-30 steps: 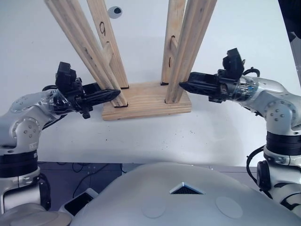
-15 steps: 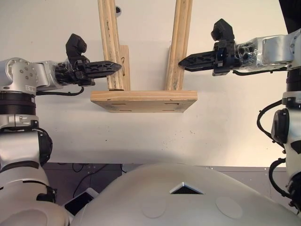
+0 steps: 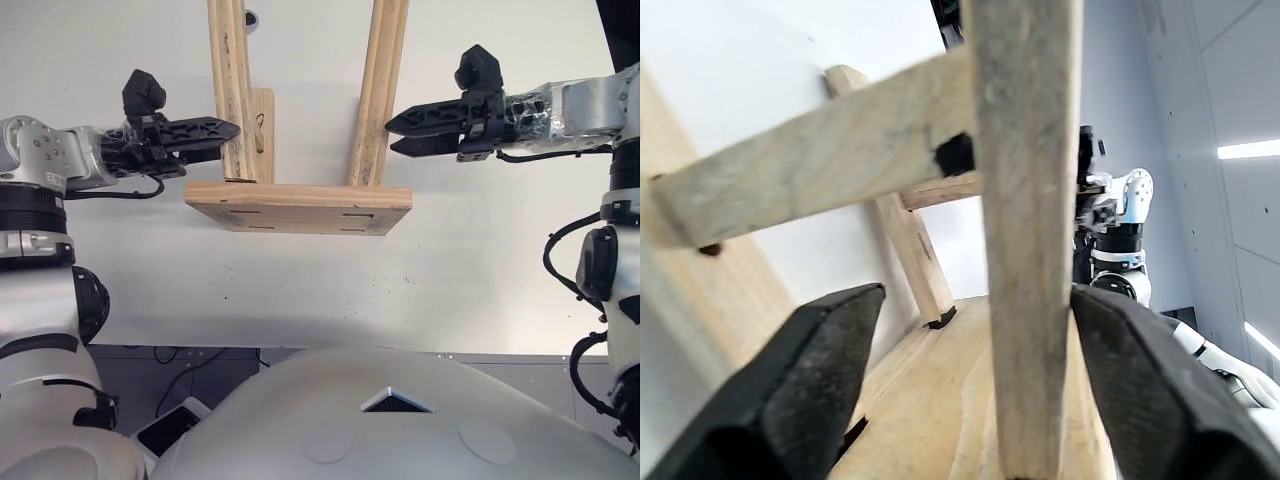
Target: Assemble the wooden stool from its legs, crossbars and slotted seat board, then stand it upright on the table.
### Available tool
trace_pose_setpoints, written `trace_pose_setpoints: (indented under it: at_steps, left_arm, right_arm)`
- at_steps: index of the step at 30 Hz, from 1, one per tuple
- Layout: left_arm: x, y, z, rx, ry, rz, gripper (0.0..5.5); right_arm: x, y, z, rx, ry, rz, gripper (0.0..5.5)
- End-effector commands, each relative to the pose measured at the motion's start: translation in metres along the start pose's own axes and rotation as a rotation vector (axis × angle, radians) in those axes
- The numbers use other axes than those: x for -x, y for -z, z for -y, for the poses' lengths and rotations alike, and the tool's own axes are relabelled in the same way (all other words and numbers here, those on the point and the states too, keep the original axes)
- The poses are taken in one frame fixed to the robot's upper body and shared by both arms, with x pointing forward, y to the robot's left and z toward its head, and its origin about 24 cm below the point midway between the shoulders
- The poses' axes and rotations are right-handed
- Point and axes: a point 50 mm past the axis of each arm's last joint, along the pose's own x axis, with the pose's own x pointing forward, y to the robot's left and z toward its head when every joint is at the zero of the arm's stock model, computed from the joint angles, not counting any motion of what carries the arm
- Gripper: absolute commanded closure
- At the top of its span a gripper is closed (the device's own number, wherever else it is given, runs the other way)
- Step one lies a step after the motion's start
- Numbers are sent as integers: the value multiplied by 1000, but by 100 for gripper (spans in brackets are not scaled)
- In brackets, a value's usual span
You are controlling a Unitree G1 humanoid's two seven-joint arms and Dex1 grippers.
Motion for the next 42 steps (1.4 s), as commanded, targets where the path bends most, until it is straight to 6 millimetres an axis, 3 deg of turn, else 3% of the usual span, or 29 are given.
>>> trace_pose_setpoints:
  at_steps: [1, 3, 6, 8, 12, 15, 18, 23, 27, 32, 42]
  left_arm:
    - [4, -1, 5, -12, -10, 12, 139]
    - [15, -1, 6, -14, -18, 42, 110]
    - [54, 6, 12, -55, -76, 79, 65]
    - [75, 11, 16, -100, -123, 84, 55]
    - [103, 24, 24, -458, -258, 24, 55]
    - [93, 53, 6, -819, -375, -174, 55]
    - [74, 70, 2, -1018, -313, -257, 55]
    - [43, 75, -4, -1099, -246, -228, 55]
    - [33, 75, -5, -1119, -223, -217, 52]
    - [28, 69, -8, -1132, -213, -222, 128]
    - [24, 65, -7, -1133, -189, -212, 269]
  right_arm:
    - [7, -1, -1, 17, 17, 30, 100]
    - [11, 1, 0, 37, 26, 42, 69]
    - [28, 19, 3, 170, 47, 84, 20]
    - [39, 34, 0, 255, 14, 98, 16]
    - [59, 75, 2, 495, -12, 150, 16]
    - [55, 103, 29, 734, 141, 25, 16]
    - [41, 114, 48, 971, 193, -49, 16]
    - [12, 106, 46, 1185, 112, 59, 16]
    - [-1, 98, 46, 1245, 83, 95, 41]
    - [-14, 97, 50, 1255, 63, 104, 130]
    - [-16, 97, 51, 1268, 50, 71, 291]
